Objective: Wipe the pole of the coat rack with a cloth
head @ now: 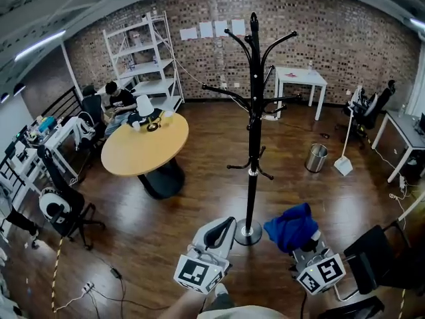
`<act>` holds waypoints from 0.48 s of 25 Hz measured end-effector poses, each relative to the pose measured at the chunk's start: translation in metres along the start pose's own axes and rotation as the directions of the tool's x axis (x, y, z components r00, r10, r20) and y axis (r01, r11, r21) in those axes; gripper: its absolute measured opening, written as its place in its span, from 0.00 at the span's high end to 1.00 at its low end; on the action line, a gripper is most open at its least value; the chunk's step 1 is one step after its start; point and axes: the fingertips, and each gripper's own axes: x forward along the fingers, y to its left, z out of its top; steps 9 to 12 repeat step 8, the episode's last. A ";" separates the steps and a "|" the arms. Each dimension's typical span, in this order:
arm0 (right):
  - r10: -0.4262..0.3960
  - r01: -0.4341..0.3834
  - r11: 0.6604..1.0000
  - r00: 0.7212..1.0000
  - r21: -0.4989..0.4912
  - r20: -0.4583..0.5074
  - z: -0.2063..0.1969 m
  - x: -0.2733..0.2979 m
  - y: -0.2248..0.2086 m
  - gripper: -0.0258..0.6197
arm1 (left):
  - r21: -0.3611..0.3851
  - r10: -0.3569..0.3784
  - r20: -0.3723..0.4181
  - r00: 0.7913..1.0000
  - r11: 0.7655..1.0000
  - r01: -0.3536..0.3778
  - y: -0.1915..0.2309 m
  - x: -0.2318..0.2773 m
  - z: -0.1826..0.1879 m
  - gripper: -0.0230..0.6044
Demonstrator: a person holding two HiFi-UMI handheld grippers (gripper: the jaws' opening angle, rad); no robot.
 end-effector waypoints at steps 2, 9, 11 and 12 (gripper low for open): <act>0.002 -0.001 1.000 1.000 -0.014 0.023 -0.004 -0.022 0.007 0.81 | 0.016 0.001 0.001 1.000 1.000 -0.001 -0.018 -0.018 -0.010 0.96; 0.018 -0.021 0.999 0.996 0.031 0.087 0.002 -0.130 -0.015 0.80 | 0.075 -0.019 0.009 1.000 0.997 0.018 -0.128 -0.033 -0.023 0.96; 0.018 -0.021 0.999 0.996 0.031 0.087 0.002 -0.130 -0.015 0.80 | 0.075 -0.019 0.009 1.000 0.997 0.018 -0.128 -0.033 -0.023 0.96; 0.018 -0.021 0.999 0.996 0.031 0.087 0.002 -0.130 -0.015 0.80 | 0.075 -0.019 0.009 1.000 0.997 0.018 -0.128 -0.033 -0.023 0.96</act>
